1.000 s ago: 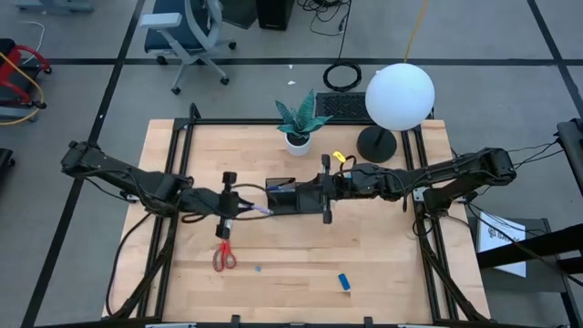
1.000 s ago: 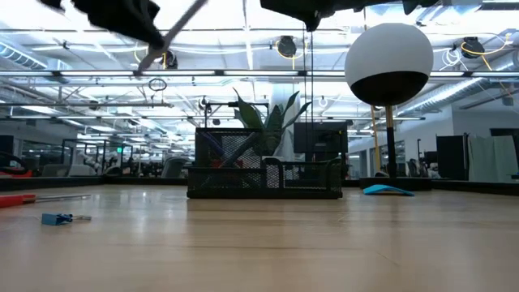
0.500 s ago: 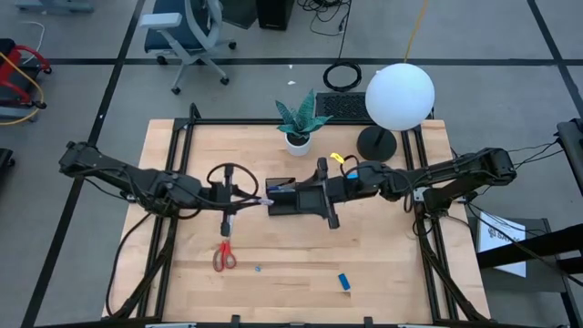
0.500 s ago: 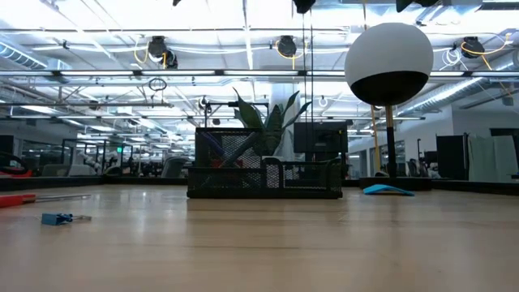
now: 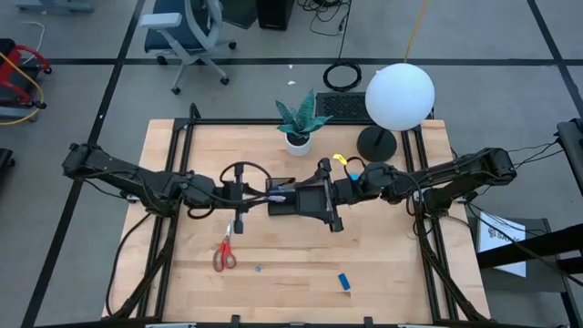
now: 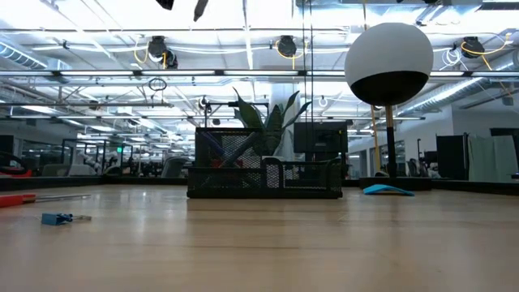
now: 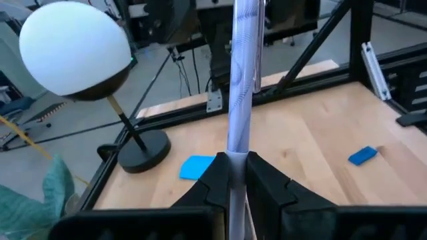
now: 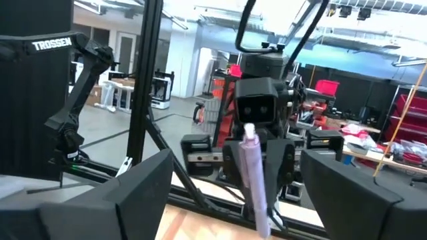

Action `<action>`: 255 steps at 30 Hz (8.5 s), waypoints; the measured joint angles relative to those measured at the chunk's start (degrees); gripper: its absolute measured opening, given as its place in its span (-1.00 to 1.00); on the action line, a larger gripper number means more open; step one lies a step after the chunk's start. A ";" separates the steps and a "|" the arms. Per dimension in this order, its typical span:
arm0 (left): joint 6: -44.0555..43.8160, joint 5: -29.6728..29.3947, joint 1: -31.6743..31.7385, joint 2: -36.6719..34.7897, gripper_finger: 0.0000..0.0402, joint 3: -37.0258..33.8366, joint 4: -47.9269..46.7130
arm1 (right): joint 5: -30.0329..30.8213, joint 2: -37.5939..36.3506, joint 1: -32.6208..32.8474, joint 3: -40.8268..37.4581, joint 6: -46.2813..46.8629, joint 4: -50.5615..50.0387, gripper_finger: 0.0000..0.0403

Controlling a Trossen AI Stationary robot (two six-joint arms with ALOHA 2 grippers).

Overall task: Pick and place office supplies into organizer
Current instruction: Put the pink pen into the top left section of the desk organizer, then put the red scissors into the top left section of the desk organizer

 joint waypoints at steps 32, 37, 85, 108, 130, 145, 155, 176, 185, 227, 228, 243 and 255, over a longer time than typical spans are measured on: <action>2.13 8.93 2.54 6.95 -0.84 0.04 12.29 | -0.20 8.85 -0.48 0.02 0.27 16.82 0.47; 2.73 9.84 2.95 8.84 -0.84 0.02 14.13 | -0.17 8.83 -0.46 0.02 0.30 16.42 0.41; 1.96 7.30 2.87 8.43 -0.59 -0.04 13.18 | -2.66 8.81 -0.91 0.07 -2.45 12.59 -0.81; -2.13 -4.94 1.55 -9.58 -0.46 -0.33 -8.66 | 3.10 7.75 -7.25 -3.35 -0.96 7.48 -0.81; -1.38 -4.96 2.82 -9.61 -0.52 -0.87 -8.60 | -2.32 19.84 -16.37 -9.75 10.09 25.29 -0.81; -1.43 -4.89 2.84 -9.61 -0.52 -0.87 -8.89 | -3.35 25.77 -18.86 -9.73 15.40 29.11 -0.64; -1.60 -4.85 2.82 -9.61 -0.52 -0.87 -8.88 | -3.18 25.38 -18.82 -9.68 18.74 32.04 0.07; -3.26 1.61 2.60 -9.60 -0.52 -0.85 -10.44 | -14.18 16.34 -17.93 -9.68 17.51 28.27 0.03; -3.24 2.68 -1.09 -9.59 -0.52 -0.85 -18.51 | -7.32 6.35 -13.48 -9.68 4.49 10.47 0.02; -48.56 12.60 -35.40 19.06 0.04 -0.79 -39.24 | 1.58 1.81 -11.85 -9.70 1.59 0.94 -0.03; -48.52 12.58 -35.67 19.06 0.04 -0.79 -39.36 | 1.58 1.81 -11.85 -9.70 1.71 0.94 -0.03; -40.69 13.01 -35.62 26.64 0.04 -0.81 -41.43 | 1.58 1.81 -11.85 -9.73 1.85 0.96 -0.03; -38.67 12.69 -35.32 29.53 0.00 -0.63 -40.51 | 1.58 1.81 -11.85 -9.75 2.70 0.96 -0.03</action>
